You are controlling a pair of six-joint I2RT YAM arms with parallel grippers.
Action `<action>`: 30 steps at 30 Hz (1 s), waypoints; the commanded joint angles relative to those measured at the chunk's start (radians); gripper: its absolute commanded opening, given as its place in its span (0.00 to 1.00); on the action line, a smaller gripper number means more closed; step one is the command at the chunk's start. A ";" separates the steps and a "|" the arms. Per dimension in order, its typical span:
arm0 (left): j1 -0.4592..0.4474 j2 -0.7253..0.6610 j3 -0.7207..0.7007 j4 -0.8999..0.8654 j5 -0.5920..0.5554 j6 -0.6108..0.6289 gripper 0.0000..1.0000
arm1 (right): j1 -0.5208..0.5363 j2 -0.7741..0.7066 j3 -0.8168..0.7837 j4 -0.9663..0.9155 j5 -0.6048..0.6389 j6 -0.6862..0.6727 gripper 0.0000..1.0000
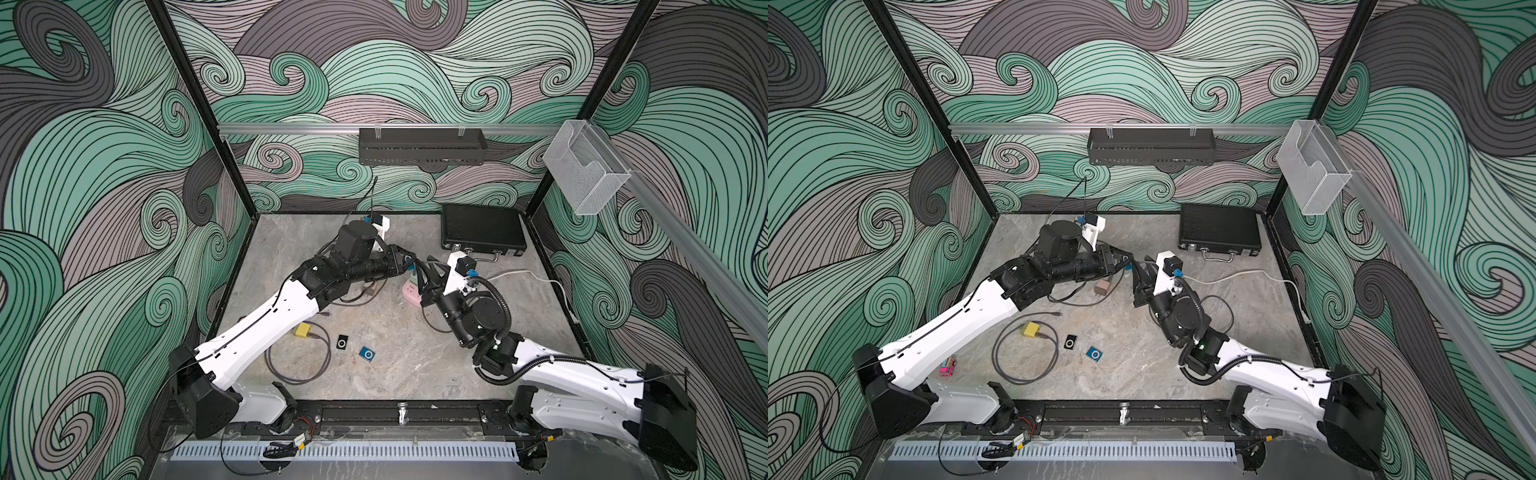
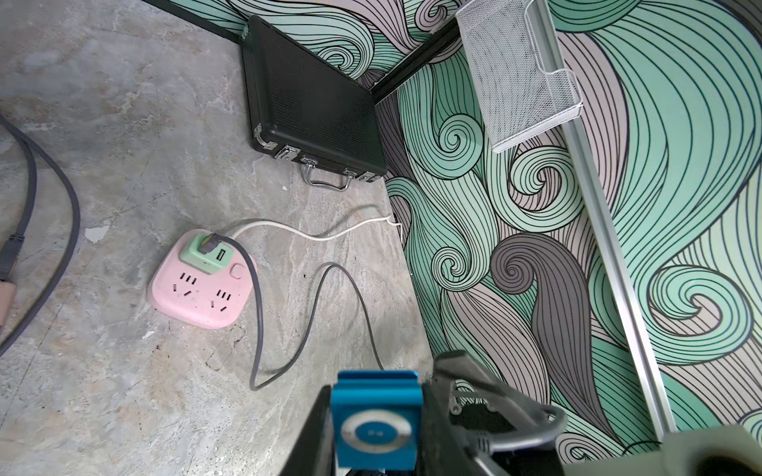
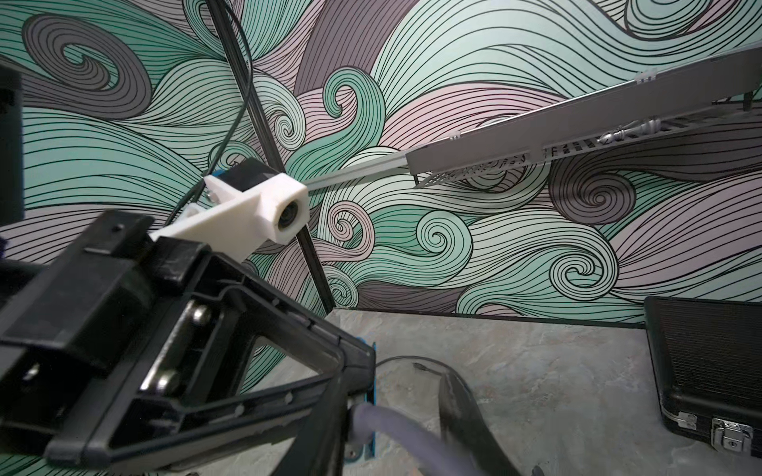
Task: Charge mp3
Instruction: Insert the charging cable into the MP3 player.
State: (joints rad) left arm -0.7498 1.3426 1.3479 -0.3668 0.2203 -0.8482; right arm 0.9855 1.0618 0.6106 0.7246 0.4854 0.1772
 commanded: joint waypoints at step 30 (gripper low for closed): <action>-0.100 0.733 0.740 -0.383 -0.001 0.259 0.18 | -0.376 -0.445 0.424 -1.482 0.037 0.465 0.79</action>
State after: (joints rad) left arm -0.8150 2.0033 1.9961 -0.6323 0.1696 -0.6441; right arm 0.6765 0.5510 1.0004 -0.6643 0.5045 0.6975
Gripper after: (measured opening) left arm 0.257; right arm 0.796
